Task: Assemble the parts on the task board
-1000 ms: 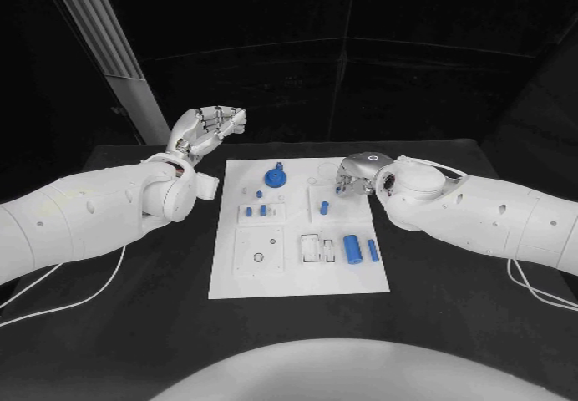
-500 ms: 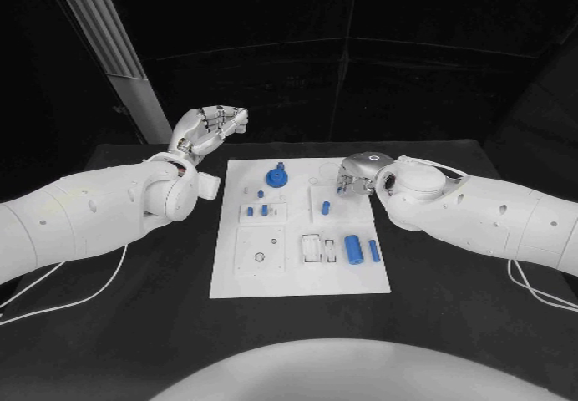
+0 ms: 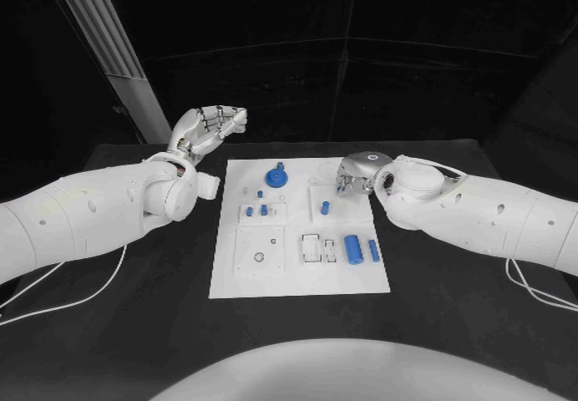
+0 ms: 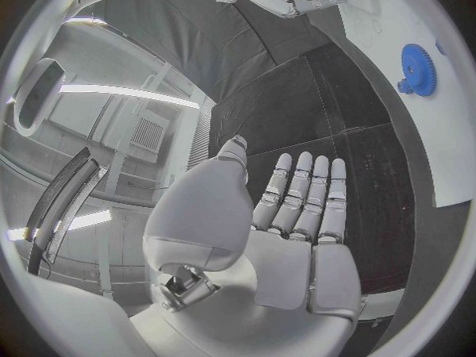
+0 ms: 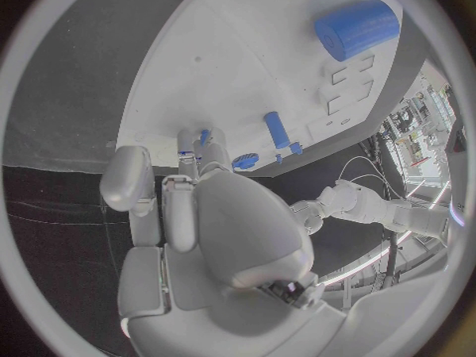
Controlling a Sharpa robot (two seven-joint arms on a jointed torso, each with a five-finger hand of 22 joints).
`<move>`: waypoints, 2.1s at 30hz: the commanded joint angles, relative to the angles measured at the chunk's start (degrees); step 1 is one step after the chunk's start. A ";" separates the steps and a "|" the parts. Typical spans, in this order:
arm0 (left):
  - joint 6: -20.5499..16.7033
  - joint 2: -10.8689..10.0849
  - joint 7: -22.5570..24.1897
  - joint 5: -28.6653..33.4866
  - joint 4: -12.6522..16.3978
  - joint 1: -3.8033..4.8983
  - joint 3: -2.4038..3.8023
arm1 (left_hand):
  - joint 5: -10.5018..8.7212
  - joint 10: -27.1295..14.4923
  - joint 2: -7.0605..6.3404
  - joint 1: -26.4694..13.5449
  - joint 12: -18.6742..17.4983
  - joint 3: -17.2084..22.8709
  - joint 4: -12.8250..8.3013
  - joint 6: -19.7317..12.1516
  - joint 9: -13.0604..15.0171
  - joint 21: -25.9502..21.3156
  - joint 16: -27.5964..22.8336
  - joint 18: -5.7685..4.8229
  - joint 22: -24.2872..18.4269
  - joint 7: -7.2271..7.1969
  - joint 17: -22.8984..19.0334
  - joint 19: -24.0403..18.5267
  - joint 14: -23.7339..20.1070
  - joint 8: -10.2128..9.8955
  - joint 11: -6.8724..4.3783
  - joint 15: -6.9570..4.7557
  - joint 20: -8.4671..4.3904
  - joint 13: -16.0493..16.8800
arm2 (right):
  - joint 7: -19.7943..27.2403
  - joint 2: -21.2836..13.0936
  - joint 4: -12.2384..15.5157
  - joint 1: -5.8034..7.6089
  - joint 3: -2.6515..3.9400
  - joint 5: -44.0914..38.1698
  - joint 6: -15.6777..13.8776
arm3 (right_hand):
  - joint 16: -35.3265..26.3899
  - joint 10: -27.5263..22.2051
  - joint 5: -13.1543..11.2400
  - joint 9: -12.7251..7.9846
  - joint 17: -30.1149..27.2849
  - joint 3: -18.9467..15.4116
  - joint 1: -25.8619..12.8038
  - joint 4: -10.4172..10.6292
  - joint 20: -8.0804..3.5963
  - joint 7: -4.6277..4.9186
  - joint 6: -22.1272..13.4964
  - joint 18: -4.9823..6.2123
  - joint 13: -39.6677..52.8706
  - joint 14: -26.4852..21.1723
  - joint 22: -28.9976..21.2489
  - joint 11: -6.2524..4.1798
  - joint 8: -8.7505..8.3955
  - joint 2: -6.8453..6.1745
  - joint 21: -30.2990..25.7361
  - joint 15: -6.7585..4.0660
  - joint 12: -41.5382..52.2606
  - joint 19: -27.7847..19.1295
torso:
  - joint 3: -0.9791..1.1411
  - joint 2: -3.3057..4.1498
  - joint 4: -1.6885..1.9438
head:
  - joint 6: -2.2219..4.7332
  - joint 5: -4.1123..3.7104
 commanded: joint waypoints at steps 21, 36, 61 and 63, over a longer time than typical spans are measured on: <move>0.28 -0.11 13.31 0.16 -0.07 0.08 0.02 | 0.38 -0.47 0.12 0.76 0.35 -0.30 -0.03 -0.48 0.04 -0.16 0.33 -0.98 -0.08 4.62 -0.19 0.54 -0.50 0.32 -0.08 -0.04 -0.02 -0.07 | 0.57 0.10 0.00 -0.33 -0.14 0.18 -0.99 | 0.09 3.20 -0.16 0.49 7.28 2.68 4.28 -2.27 -0.60 -0.01 4.09 0.99 -0.11 4.59 1.49 -0.56 1.35 1.38 -1.87 -0.60 -1.46 -0.38 | 0.04 -0.01 -0.05 | 0.00 0.52; 0.35 -0.17 13.16 0.16 -0.27 0.08 0.02 | 0.39 -0.51 0.22 0.83 0.54 -0.37 -0.03 -0.53 0.03 -0.17 0.47 -0.98 -0.12 4.62 -0.35 0.54 -0.51 0.49 -0.09 -0.04 -0.02 -0.09 | 1.49 -1.08 1.42 -0.34 -0.13 1.11 -5.90 | -0.04 3.34 -0.16 0.38 7.04 2.55 3.93 -1.76 -0.63 0.27 3.96 0.95 -0.14 4.55 1.42 -0.38 1.00 1.05 -1.99 -0.46 -2.33 -0.29 | 0.03 -0.02 -0.05 | 0.00 0.58; 0.51 0.09 12.96 0.16 -0.66 0.08 0.02 | 0.39 -0.51 0.22 0.83 0.54 -0.37 -0.03 -0.53 0.03 -0.17 0.47 -0.98 -0.12 4.62 -0.35 0.54 -0.51 0.49 -0.09 -0.04 -0.02 -0.09 | 1.45 -4.14 5.54 -0.29 -0.02 1.26 -9.18 | 0.07 3.47 -0.15 0.15 7.20 2.74 4.24 -1.23 0.13 0.84 3.77 0.72 -0.11 4.59 1.42 0.14 0.32 0.67 -2.00 0.82 -3.85 -0.06 | -0.02 -0.05 0.01 | 0.00 0.38; 0.52 0.12 12.95 0.16 -0.70 0.08 0.02 | 0.39 -0.51 0.22 0.83 0.54 -0.37 -0.03 -0.53 0.03 -0.17 0.47 -0.98 -0.12 4.62 -0.35 0.54 -0.51 0.49 -0.09 -0.04 -0.02 -0.09 | 1.36 -4.67 6.27 -0.26 0.00 1.26 -9.37 | 0.09 3.49 -0.15 0.15 7.24 2.76 4.30 -1.24 0.16 0.86 3.79 0.71 -0.11 4.60 1.43 0.16 0.31 0.65 -1.97 0.85 -3.89 -0.05 | -0.04 -0.08 0.00 | 0.00 0.43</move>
